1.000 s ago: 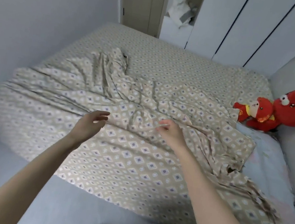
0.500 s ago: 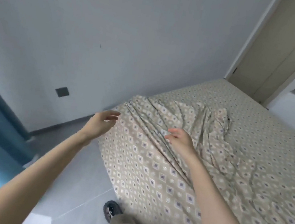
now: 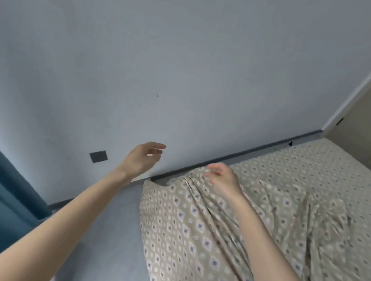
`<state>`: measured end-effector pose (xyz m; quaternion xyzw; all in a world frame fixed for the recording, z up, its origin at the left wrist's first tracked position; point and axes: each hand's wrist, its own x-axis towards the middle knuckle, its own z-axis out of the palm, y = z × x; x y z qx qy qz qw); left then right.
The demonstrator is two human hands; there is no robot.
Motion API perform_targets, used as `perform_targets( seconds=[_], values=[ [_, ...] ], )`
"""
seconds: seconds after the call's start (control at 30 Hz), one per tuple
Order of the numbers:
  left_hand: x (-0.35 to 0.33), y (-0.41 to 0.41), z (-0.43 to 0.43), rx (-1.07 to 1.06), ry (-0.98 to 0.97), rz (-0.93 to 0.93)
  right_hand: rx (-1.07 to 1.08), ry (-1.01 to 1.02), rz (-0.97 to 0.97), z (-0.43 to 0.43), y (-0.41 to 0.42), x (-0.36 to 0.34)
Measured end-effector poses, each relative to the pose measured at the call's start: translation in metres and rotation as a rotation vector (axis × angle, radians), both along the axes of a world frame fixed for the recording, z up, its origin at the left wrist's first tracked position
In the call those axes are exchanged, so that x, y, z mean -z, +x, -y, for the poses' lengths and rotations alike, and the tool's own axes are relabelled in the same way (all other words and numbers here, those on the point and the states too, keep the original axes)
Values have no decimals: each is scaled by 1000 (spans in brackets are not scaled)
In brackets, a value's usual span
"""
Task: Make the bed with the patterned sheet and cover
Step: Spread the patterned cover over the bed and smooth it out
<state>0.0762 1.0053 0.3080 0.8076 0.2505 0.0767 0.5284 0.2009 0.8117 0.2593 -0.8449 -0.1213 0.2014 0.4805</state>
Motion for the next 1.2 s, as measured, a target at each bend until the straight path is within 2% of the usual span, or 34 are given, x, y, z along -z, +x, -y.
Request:
perform_targets(
  seconds=[0.33, 0.6, 0.87, 1.2],
  values=[
    [32, 160, -162, 152, -22, -4, 128, -44, 18, -142, 138, 29],
    [37, 313, -266, 436, -4, -78, 405, -99, -47, -232, 236, 40],
    [42, 429, -270, 724, -8, -101, 668, -97, -48, -234, 296, 40],
    [60, 583, -212, 889, -16, -137, 858, -53, -145, -189, 409, 52]
  ],
)
